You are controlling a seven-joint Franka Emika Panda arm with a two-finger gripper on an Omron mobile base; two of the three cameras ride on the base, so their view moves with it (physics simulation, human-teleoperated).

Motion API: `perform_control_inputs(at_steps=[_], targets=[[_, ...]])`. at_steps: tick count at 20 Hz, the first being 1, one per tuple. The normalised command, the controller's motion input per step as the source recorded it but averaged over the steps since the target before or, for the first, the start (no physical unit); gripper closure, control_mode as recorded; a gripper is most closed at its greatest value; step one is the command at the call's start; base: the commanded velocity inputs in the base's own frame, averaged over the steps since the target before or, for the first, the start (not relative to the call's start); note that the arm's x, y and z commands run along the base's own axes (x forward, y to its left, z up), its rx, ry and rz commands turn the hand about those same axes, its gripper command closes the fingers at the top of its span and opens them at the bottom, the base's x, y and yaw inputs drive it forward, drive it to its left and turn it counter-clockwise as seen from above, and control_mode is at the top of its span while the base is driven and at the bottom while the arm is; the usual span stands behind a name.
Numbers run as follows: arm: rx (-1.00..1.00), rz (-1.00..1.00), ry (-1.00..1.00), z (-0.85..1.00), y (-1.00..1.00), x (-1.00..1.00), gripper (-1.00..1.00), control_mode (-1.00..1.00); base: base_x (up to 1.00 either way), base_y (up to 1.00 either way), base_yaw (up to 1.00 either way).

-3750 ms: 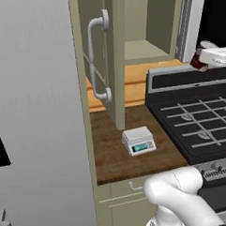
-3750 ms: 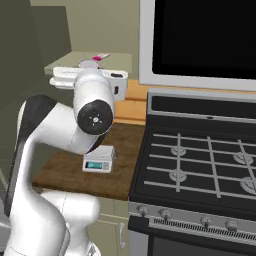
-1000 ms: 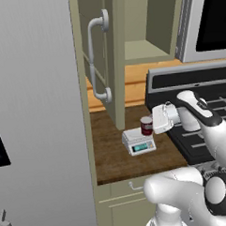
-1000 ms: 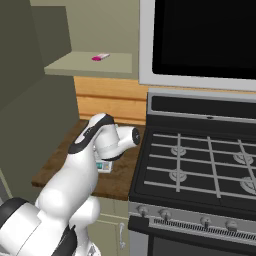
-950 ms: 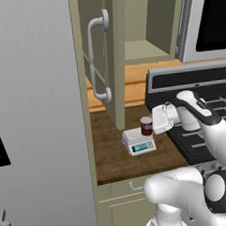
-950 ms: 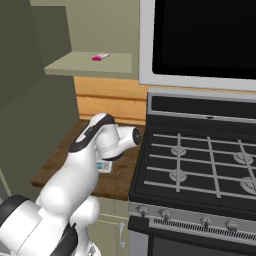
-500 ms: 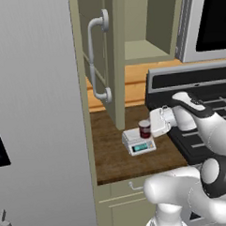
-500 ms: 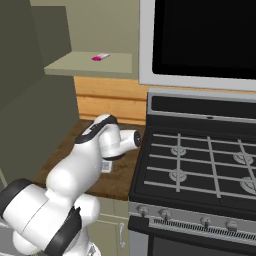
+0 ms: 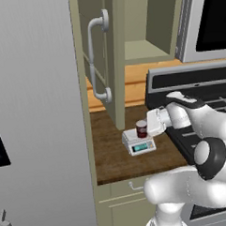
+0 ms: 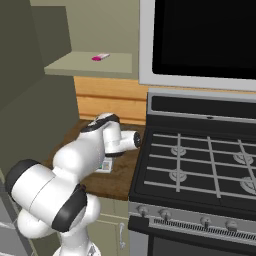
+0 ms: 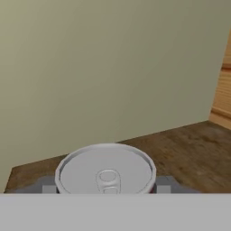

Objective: Pick the canned food and place it on the digital scale for weighing, and close the cabinet.

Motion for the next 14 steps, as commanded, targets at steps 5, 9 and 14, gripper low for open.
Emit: perform_control_inputs(at_steps=[5, 9, 14], targets=[[0.0, 0.0, 0.0, 0.0, 0.0, 0.39, 1.0, -1.0, 0.0, 0.0, 0.0], [0.0, 0.0, 0.0, -0.17, 0.0, 0.21, 1.0, -1.0, 0.0, 0.0, 0.0], [0.0, 0.0, -0.03, -0.31, 0.0, 0.06, 1.0, -1.0, 0.0, 0.0, 0.0]])
